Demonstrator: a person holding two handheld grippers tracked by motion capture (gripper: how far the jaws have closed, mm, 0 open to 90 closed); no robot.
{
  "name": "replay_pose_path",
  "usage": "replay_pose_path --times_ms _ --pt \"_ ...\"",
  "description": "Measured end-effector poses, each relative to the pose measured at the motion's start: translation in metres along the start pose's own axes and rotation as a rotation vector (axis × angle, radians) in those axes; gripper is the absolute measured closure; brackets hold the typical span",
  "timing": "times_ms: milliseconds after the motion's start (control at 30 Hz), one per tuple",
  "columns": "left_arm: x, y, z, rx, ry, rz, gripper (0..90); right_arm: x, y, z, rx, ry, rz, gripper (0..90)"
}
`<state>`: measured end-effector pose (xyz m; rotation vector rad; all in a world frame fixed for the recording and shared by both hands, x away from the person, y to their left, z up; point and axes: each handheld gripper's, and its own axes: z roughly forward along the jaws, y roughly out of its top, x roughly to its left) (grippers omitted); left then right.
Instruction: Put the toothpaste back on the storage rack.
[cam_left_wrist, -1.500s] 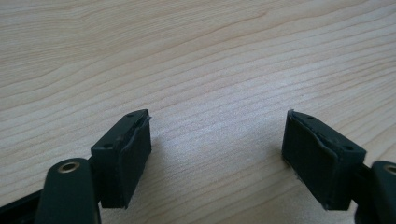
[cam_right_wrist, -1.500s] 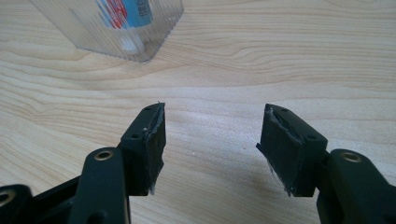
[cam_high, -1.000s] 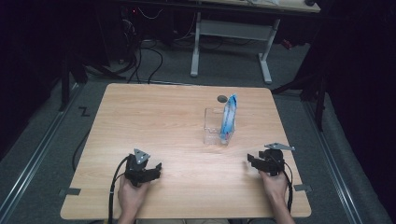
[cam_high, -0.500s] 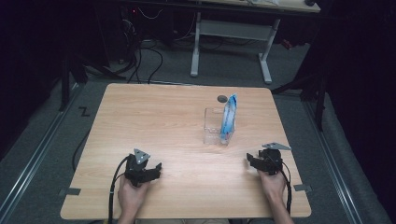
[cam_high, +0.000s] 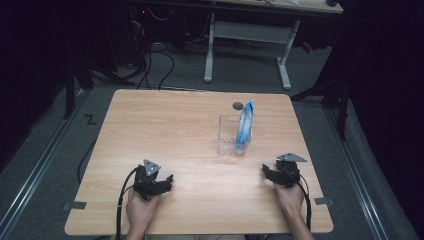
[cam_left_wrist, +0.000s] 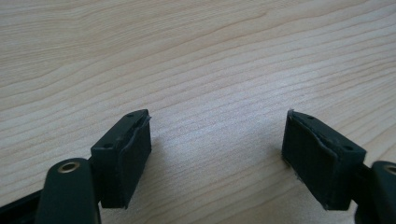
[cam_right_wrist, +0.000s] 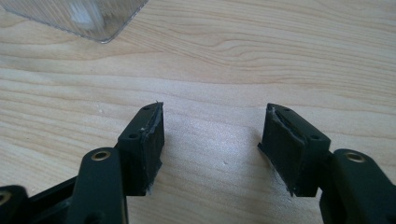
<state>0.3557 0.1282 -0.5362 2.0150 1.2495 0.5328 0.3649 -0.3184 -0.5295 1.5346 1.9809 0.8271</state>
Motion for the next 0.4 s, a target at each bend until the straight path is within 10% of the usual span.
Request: replay_pose_path --times_ms 400 --pt "0.0000 0.0000 -0.0001 0.001 0.001 0.002 24.4 0.0002 -0.0017 -0.0002 -0.010 -0.001 -0.001 38.5"
